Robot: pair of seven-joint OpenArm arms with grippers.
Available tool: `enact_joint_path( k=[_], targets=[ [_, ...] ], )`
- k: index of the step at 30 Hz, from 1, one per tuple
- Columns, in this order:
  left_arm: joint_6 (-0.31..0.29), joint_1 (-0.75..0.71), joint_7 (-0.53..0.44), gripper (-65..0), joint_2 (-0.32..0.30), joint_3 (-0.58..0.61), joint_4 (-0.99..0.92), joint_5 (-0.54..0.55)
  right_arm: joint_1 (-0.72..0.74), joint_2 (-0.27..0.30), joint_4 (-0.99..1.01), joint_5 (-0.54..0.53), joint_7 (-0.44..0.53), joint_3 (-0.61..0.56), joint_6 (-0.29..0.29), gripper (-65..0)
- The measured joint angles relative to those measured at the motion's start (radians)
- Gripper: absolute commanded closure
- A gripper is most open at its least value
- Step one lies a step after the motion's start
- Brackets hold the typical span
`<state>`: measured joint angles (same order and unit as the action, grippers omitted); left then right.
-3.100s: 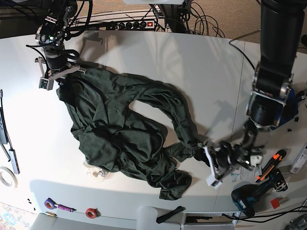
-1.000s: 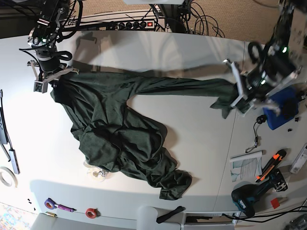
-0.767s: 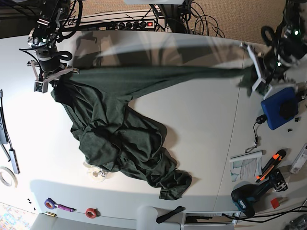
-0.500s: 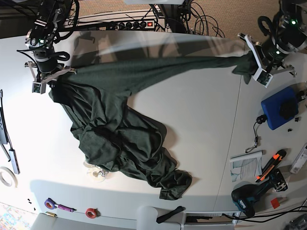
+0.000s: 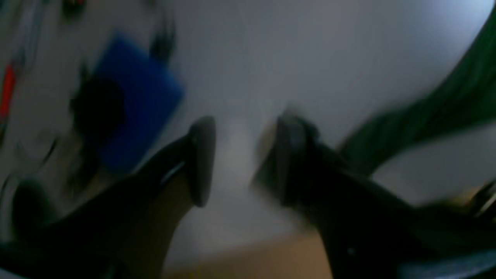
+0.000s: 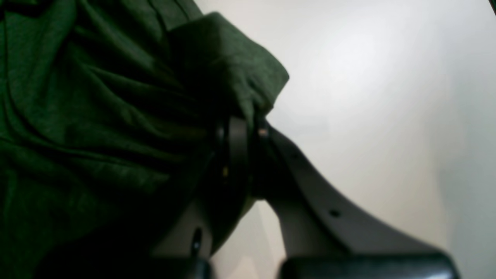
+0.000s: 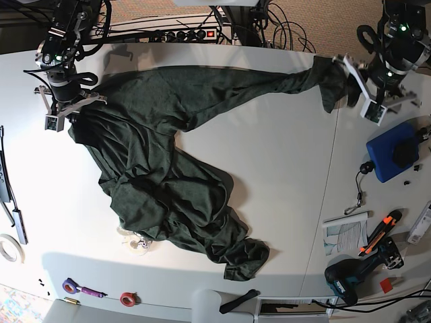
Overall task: Layout the t-shirt on the table in an organized manner, then fold the t-shirt properly
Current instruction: 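Drag the sleeve with the left gripper away from the shirt body, then release the sleeve and grasp the shirt hem with the left gripper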
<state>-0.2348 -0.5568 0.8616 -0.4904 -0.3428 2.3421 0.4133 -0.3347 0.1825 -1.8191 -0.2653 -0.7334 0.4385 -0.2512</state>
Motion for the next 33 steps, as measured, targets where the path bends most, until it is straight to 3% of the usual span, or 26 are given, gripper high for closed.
enact_joint_path(
  k=[2, 4, 9, 12, 14, 19, 26, 33],
  targets=[
    [-0.080, 0.023, -0.031, -26.8, 0.001, 0.001, 0.000, 0.111, 0.000, 0.000, 0.000, -0.001, 0.000, 0.000, 0.000, 0.0],
    [-0.104, 0.082, -0.027, -26.2, 0.000, 0.036, 0.000, 0.157, 0.000, 0.000, 0.000, 0.000, -0.004, 0.000, 0.000, 0.0],
    [-0.110, 0.291, -0.092, -25.5, 0.000, 0.246, -0.034, 0.163, 0.000, 0.000, 0.000, 0.000, -0.013, 0.000, 0.000, 0.0],
    [-0.111, 0.431, -0.108, -25.6, 0.005, 0.418, -0.220, 0.142, 0.000, 0.000, 0.000, 0.000, -0.016, 0.000, 0.001, 0.0],
    [-0.147, 0.529, -0.137, -25.6, 0.011, 0.524, -0.346, 0.113, 0.000, 0.001, 0.000, 0.000, -0.014, 0.000, 0.000, 0.0],
    [-0.164, 0.803, -0.162, -26.5, 0.146, 0.743, -0.599, 0.085, 0.000, -0.001, 0.000, 0.001, -0.015, 0.000, 0.000, 0.0],
    [-0.164, 1.072, -0.167, -26.5, 0.345, 0.970, -0.942, 0.013, 0.000, -0.003, 0.000, 0.004, -0.016, 0.000, 0.000, 0.0],
    [-0.219, 1.259, -0.220, -26.5, 0.555, 1.060, -1.365, -0.015, 0.000, -0.004, 0.000, 0.003, -0.015, 0.000, 0.000, 0.0]
  ],
)
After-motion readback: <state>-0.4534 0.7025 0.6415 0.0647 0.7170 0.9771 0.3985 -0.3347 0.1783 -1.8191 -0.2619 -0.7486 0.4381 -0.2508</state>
